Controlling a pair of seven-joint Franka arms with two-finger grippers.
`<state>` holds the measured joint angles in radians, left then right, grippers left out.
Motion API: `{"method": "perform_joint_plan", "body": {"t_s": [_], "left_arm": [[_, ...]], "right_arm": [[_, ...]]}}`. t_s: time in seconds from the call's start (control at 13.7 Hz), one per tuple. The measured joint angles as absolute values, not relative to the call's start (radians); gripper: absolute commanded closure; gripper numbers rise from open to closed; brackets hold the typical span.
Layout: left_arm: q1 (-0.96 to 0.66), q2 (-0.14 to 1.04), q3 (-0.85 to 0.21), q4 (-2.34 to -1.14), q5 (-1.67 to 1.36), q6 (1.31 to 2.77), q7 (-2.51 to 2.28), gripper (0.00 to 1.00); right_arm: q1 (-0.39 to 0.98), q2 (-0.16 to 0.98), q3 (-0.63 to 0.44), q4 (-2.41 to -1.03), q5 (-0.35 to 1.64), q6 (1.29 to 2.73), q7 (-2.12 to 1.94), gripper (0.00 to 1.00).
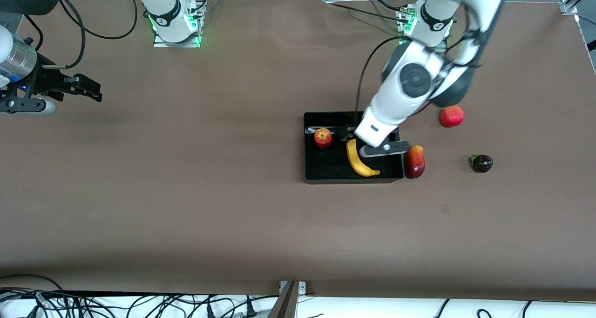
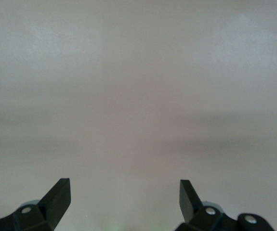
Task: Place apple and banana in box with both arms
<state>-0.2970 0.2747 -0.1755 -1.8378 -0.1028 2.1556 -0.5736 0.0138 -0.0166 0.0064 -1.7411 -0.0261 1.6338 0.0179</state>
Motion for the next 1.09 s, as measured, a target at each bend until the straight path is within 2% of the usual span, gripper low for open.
{"method": "perform_joint_plan", "body": {"t_s": [0.51, 0.73, 1.09], "left_arm": [[-0.014, -0.054, -0.157, -1.833, -0.084, 1.748, -0.162, 0.00], [0.098, -0.100, -0.151, -1.832, -0.069, 1.675, -0.009, 0.00], [0.109, -0.100, -0.156, -1.828, -0.069, 1.661, 0.001, 0.00]], "right_arm": [[0.014, -0.017, 0.009, -1.740, -0.026, 1.634, 0.018, 0.00], [0.014, -0.017, 0.018, -1.740, -0.026, 1.634, 0.018, 0.00], [0.014, -0.017, 0.031, -1.740, -0.026, 1.634, 0.018, 0.00]]}}
